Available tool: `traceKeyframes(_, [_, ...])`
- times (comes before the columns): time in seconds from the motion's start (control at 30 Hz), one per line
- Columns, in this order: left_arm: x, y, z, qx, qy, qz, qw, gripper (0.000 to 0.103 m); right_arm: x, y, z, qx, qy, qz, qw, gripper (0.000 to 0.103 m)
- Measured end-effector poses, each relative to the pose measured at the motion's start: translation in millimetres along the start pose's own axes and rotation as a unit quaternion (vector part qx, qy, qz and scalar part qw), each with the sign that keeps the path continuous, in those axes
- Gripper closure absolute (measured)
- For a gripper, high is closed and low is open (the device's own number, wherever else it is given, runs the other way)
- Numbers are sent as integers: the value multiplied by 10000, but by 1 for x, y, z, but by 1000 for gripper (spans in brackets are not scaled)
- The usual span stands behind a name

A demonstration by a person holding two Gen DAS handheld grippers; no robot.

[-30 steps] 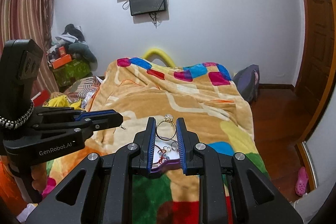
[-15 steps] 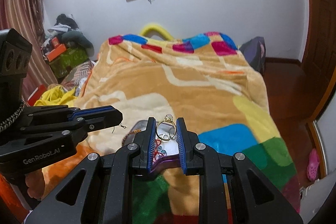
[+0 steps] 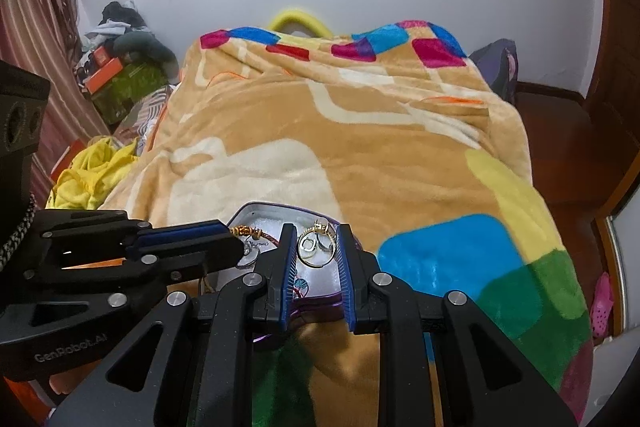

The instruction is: Organize jewelry

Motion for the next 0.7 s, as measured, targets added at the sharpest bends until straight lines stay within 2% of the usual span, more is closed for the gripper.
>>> traceKeyframes(0.17, [-11,-2,3,-26,-79,-127,9999,94,5,-1,-3,116,-51,148,9998,85])
traceKeyframes(0.27, [-18,-3,3,48,-315,-237,9992,89,4,-1,-2,186,-131,230,9995,85])
traceKeyframes(0.33, [-21,-4,5,38,-335,-249,9991,88,1,-2,0,184,-93,215,9996,85])
traceKeyframes(0.47, [-33,-6,6,-7,-300,-328,9990,84,-10,-7,6,125,-19,107,9999,85])
traceKeyframes(0.53, [-43,-7,4,-23,-283,-428,9987,77,-20,-9,10,56,49,20,10000,84])
traceKeyframes(0.7, [-76,-9,-5,69,-331,-800,9962,71,-52,-15,20,-77,222,-323,9992,82])
Point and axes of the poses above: each gripper's, at about its wrist camera, not at the fingertips, and x roughly the way its jaws point, z to its left, y to its underside, the point moved 2 cm from there along x, roughly the way its jaws point, and after that the axes turned 4 degrees about -x, right-handed, at the moved point
